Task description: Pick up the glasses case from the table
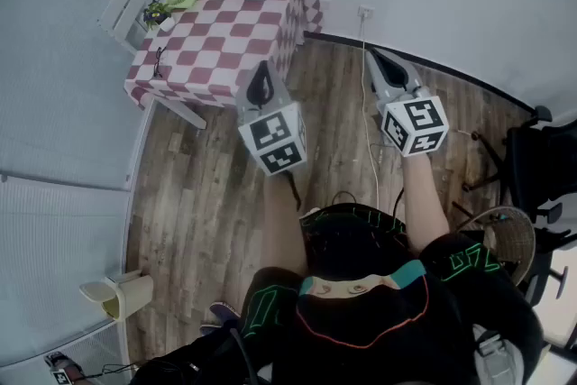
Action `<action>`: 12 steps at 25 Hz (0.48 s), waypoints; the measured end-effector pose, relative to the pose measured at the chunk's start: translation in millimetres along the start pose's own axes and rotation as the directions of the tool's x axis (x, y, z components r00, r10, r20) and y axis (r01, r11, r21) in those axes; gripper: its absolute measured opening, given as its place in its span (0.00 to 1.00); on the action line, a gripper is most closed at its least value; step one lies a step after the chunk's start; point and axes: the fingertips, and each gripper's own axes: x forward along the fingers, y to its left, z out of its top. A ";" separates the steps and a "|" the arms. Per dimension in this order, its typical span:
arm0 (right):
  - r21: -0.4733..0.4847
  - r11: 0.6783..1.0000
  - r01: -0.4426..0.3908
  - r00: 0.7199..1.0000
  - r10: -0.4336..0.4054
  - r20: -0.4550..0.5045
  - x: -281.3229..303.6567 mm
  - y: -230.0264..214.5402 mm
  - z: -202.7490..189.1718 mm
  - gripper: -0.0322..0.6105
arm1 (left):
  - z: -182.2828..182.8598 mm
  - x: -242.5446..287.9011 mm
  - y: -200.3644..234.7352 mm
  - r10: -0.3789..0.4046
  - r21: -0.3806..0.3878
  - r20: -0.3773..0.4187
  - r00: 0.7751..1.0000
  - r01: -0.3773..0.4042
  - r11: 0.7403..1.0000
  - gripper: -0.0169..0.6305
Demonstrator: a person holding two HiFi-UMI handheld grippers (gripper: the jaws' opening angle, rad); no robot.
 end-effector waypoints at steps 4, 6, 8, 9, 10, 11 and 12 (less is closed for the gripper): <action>0.017 1.000 0.016 1.000 -0.016 0.002 6.0 -0.1 0.0 0.06 | -4.9 5.9 5.3 -0.013 0.002 -0.010 1.000 0.013 1.000 0.04; 0.034 0.999 0.031 0.999 -0.031 0.004 8.3 -1.3 -0.1 0.06 | -7.0 7.8 7.4 -0.017 0.001 -0.018 1.000 0.017 1.000 0.04; 0.030 0.999 0.042 0.999 -0.042 -0.007 8.9 -1.2 -2.4 0.06 | -9.4 10.1 9.3 -0.020 -0.003 -0.024 1.000 0.020 1.000 0.04; 0.027 0.999 0.047 0.999 -0.047 -0.012 9.3 -0.9 -3.9 0.06 | -10.7 11.7 10.8 -0.022 -0.004 -0.026 0.999 0.022 1.000 0.04; 0.027 0.998 0.053 0.998 -0.052 -0.017 9.5 -0.8 -5.5 0.06 | -12.2 13.2 11.9 -0.025 -0.003 -0.028 0.999 0.025 1.000 0.04; 0.030 0.998 0.061 0.998 -0.060 -0.021 9.1 -1.3 -7.5 0.06 | -14.1 14.3 12.3 -0.030 -0.004 -0.031 0.999 0.030 1.000 0.04; 0.034 0.997 0.069 0.997 -0.069 -0.025 8.4 -2.1 -9.5 0.06 | -16.5 15.4 12.3 -0.036 -0.009 -0.035 0.999 0.036 0.999 0.04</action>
